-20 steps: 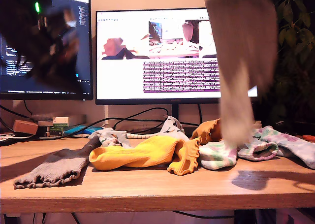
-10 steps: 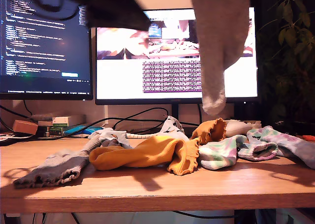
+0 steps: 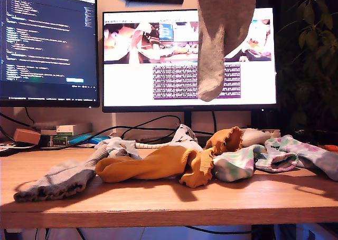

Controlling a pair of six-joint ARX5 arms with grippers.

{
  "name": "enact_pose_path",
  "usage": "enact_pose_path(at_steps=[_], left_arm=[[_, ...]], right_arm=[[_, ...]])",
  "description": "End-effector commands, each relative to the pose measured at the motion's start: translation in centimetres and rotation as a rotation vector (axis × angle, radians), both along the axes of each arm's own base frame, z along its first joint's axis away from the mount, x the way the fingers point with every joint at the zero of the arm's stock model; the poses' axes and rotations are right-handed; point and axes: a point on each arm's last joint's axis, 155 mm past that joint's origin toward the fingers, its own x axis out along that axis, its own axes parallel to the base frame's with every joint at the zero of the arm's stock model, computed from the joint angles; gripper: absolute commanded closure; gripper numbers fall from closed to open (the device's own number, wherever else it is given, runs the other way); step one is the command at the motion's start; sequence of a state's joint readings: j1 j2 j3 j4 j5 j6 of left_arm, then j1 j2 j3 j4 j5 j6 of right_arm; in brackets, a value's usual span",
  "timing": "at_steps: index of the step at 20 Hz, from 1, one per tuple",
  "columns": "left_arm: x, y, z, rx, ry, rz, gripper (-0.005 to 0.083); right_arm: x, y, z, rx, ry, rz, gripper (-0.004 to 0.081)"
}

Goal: Pair up the socks based on colour and pattern, by placing them on top of one another

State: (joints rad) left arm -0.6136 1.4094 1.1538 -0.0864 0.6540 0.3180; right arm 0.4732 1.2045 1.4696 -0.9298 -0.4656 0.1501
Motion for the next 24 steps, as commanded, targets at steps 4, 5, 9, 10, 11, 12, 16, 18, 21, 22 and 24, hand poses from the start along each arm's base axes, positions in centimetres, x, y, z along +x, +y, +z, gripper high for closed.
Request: enact_pose_path(at_steps=[4, 5, 9, 10, 11, 12, 16, 18, 21, 22, 24], left_arm=[[-1.7, -2.1, 0.9, -0.025, -0.088, -0.075, 0.039], [-1.9, -2.4, 1.1, -0.021, -0.127, -0.082, 0.0418], [-2.1, -2.8, 1.5, -0.023, -0.178, -0.093, 0.0507], [-2.0, -2.8, 1.6, -0.025, -0.185, -0.085, 0.0524], [-1.9, -2.8, 1.8, -0.03, -0.192, -0.081, 0.0544], [-1.9, -2.8, 1.9, -0.033, -0.196, -0.081, 0.0583], [-2.1, -2.8, 1.6, -0.025, -0.181, -0.091, 0.0794], [-2.8, -3.0, 1.4, -0.026, -0.166, -0.122, 0.0795], [-2.9, -2.8, 0.4, 0.004, -0.13, -0.119, 0.0795], [-2.9, -2.7, 0.0, 0.016, -0.115, -0.116, 0.0795], [-2.7, -2.4, -0.8, 0.045, -0.088, -0.093, 0.0795]], right_arm=[[-0.3, 0.2, 0.2, 0.009, 0.0, 0.008, 0.0781], [-0.3, 0.2, 0.2, 0.008, 0.002, 0.008, 0.0781], [-0.5, 0.0, -0.1, 0.0, 0.017, 0.008, 0.0781], [-0.5, 0.0, -0.1, -0.001, 0.019, 0.008, 0.0781], [-0.6, 0.0, -0.2, -0.003, 0.022, 0.008, 0.0781], [-0.6, 0.0, -0.2, -0.004, 0.023, 0.008, 0.0781], [-0.7, 0.3, 0.1, 0.015, 0.021, 0.022, 0.078], [-1.0, 0.6, 0.2, 0.027, 0.028, 0.039, 0.0746], [-1.2, 0.4, -0.1, 0.018, 0.042, 0.038, 0.0526], [-1.3, 0.3, -0.3, 0.011, 0.045, 0.042, 0.0473], [-1.3, -0.4, -1.0, -0.038, 0.034, 0.038, 0.0429]])
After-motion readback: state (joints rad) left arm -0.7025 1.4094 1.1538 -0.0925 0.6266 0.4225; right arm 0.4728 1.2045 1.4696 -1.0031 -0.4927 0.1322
